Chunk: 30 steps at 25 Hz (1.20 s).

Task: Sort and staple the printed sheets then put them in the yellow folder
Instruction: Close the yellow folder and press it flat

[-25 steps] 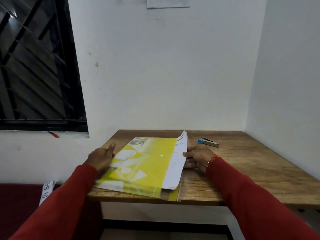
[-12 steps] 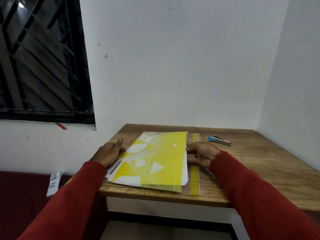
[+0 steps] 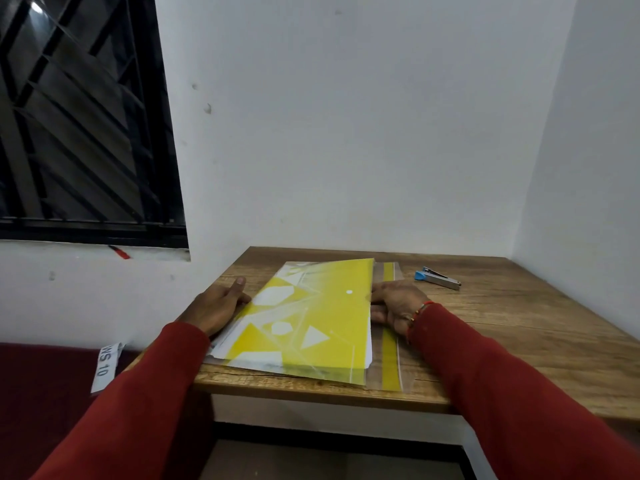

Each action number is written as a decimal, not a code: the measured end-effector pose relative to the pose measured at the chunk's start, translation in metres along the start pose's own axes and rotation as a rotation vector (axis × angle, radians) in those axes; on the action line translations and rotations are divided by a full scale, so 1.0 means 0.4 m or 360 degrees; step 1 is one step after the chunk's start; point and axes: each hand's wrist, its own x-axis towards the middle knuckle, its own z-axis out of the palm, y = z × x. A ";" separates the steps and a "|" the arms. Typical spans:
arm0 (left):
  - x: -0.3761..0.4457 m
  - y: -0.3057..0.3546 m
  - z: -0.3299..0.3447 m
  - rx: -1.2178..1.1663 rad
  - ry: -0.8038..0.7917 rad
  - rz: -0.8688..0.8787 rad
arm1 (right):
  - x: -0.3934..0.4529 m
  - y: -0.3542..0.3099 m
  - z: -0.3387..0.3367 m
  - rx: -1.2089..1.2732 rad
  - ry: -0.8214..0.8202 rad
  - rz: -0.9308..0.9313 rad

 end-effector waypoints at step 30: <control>-0.009 0.011 0.003 0.0054 -0.0019 0.0008 | 0.011 -0.013 0.003 -0.0457 0.0057 -0.0273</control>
